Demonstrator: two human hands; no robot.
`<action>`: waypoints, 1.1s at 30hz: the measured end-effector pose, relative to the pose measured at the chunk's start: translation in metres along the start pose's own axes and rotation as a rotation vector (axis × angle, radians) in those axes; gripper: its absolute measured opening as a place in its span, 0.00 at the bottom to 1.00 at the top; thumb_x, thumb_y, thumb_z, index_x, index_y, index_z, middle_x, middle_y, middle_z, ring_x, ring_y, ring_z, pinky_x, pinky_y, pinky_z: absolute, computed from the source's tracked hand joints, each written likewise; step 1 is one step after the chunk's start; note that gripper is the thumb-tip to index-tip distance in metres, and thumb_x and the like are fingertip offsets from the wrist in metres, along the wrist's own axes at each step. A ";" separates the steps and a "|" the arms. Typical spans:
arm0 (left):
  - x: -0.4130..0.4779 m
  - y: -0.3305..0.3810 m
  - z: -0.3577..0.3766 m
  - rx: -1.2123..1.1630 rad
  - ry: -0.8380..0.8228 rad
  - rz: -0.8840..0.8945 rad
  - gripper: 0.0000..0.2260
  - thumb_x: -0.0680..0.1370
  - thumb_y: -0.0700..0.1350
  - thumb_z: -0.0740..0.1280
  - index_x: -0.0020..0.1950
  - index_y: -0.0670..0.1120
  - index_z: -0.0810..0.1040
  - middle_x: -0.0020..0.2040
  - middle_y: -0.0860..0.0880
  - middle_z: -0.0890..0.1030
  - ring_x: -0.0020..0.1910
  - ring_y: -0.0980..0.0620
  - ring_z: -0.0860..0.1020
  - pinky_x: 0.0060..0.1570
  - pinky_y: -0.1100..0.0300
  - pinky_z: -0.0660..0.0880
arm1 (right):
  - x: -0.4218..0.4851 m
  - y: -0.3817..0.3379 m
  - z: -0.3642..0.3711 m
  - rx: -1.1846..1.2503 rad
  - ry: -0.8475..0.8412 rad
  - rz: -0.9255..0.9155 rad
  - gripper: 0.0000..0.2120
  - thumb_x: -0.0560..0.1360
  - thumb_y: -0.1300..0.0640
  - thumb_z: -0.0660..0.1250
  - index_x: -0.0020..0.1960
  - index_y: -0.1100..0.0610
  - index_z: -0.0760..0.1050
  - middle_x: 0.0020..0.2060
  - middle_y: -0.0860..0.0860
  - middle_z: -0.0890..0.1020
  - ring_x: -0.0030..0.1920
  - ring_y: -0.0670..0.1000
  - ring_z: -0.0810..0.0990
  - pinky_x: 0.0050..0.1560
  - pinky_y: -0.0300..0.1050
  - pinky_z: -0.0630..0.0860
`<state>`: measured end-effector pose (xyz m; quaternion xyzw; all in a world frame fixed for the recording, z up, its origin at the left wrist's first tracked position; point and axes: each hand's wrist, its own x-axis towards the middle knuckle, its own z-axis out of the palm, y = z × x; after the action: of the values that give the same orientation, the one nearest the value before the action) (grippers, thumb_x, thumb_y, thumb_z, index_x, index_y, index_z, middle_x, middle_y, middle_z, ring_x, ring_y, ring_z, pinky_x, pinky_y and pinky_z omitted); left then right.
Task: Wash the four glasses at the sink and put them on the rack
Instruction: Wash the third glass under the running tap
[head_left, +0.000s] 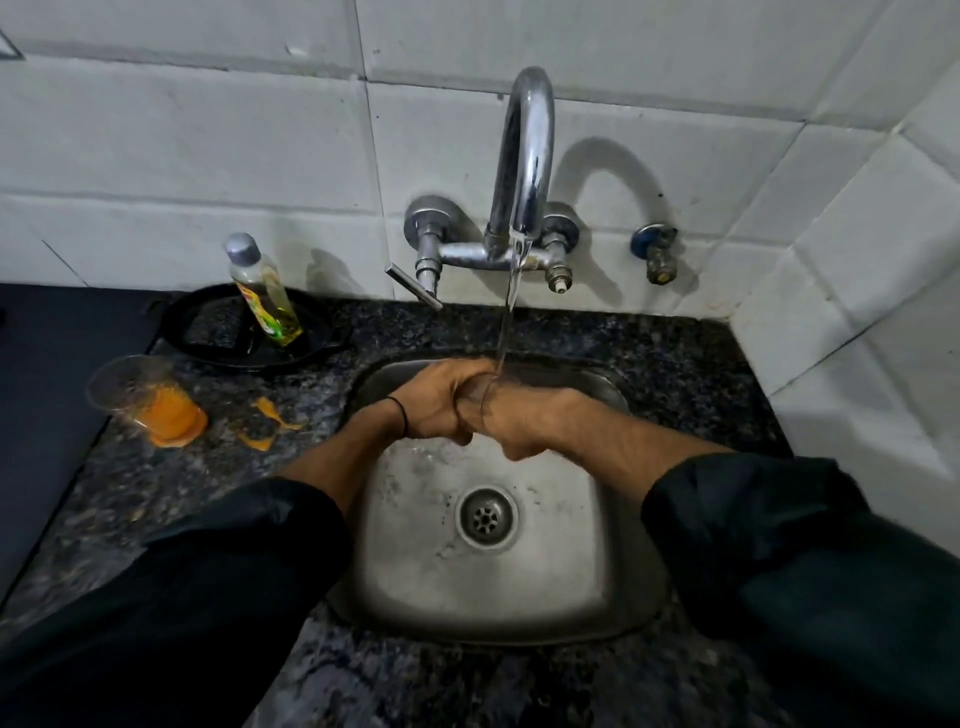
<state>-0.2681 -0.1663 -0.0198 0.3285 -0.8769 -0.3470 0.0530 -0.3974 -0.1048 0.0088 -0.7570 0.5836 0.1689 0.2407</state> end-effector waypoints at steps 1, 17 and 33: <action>0.001 0.002 -0.002 0.002 -0.015 -0.019 0.25 0.63 0.36 0.79 0.58 0.47 0.78 0.52 0.48 0.82 0.53 0.52 0.77 0.51 0.61 0.71 | -0.001 0.001 -0.004 -0.103 0.005 0.035 0.23 0.74 0.65 0.70 0.68 0.58 0.72 0.64 0.54 0.75 0.62 0.57 0.77 0.63 0.48 0.75; -0.008 0.003 -0.008 0.517 0.268 0.002 0.24 0.67 0.50 0.71 0.62 0.56 0.73 0.54 0.53 0.78 0.57 0.45 0.75 0.56 0.45 0.65 | -0.001 -0.012 0.010 1.993 0.453 0.102 0.02 0.79 0.61 0.69 0.50 0.58 0.81 0.38 0.49 0.86 0.40 0.43 0.83 0.39 0.34 0.80; -0.020 0.024 0.010 -1.245 -0.121 -0.599 0.19 0.79 0.58 0.64 0.56 0.42 0.79 0.44 0.40 0.82 0.33 0.46 0.80 0.34 0.56 0.77 | 0.027 -0.014 0.029 1.995 1.025 0.455 0.11 0.78 0.61 0.68 0.38 0.55 0.74 0.26 0.47 0.78 0.28 0.47 0.76 0.31 0.40 0.73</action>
<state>-0.2681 -0.1352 -0.0092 0.4449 -0.3874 -0.8030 0.0847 -0.3765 -0.1072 -0.0275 -0.0856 0.6105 -0.6585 0.4317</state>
